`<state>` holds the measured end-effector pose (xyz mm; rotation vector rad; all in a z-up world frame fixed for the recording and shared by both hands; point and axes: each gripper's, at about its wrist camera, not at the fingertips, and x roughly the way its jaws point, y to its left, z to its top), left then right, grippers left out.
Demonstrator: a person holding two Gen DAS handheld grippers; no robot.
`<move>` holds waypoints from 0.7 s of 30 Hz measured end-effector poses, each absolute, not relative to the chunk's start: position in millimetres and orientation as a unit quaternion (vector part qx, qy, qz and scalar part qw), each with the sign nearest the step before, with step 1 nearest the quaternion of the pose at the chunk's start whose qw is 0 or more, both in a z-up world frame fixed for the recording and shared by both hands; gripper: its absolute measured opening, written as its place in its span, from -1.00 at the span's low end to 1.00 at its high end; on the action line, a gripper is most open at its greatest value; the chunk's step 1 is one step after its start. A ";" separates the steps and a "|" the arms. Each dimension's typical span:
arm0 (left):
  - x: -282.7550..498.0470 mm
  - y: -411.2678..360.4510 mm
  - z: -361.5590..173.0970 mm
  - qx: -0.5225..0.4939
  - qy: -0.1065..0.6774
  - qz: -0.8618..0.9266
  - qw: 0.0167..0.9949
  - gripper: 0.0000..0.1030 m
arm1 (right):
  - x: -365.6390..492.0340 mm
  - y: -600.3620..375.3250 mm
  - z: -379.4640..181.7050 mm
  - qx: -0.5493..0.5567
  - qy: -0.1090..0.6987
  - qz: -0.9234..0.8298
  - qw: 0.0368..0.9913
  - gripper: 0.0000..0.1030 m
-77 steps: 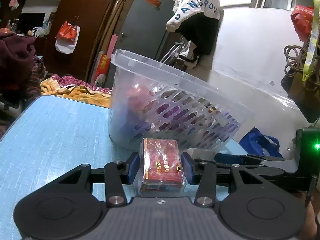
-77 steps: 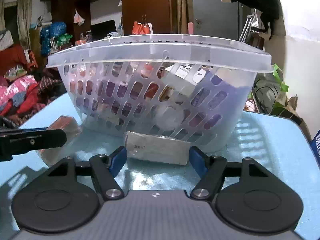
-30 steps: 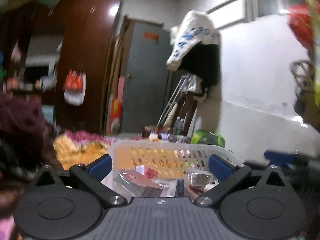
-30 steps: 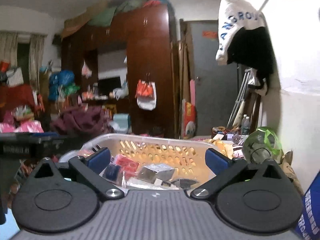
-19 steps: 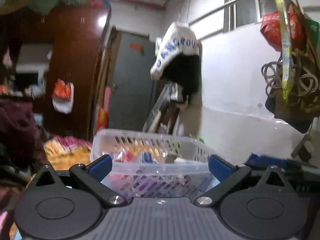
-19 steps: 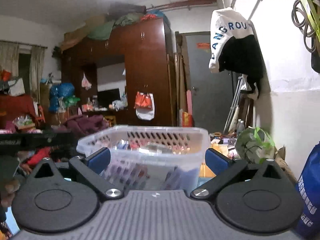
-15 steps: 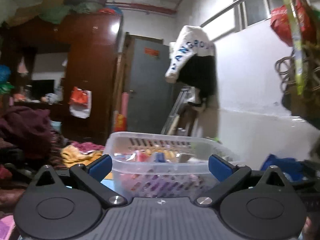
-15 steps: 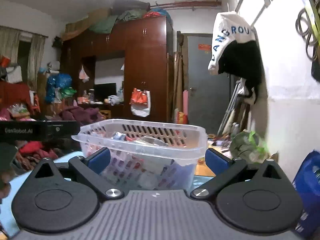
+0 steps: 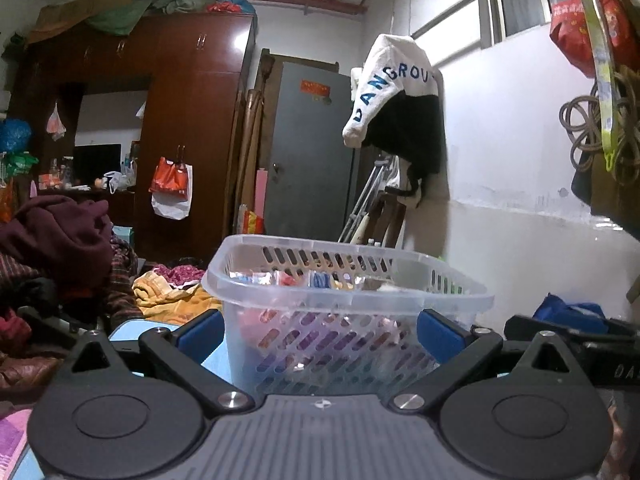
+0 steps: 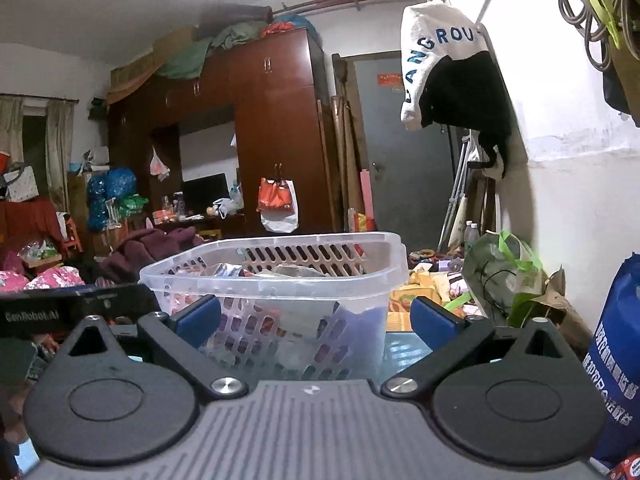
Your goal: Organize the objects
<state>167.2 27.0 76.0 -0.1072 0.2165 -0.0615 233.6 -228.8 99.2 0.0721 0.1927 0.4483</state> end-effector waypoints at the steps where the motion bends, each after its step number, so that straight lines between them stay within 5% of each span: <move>1: 166.9 25.8 74.7 -0.051 0.110 -0.029 0.992 1.00 | 232.7 -229.6 98.9 0.039 0.094 0.223 0.969 1.00; 21: 159.3 15.0 58.0 -0.038 0.122 -0.023 0.992 1.00 | 222.1 -222.6 91.3 0.006 0.099 0.219 0.971 1.00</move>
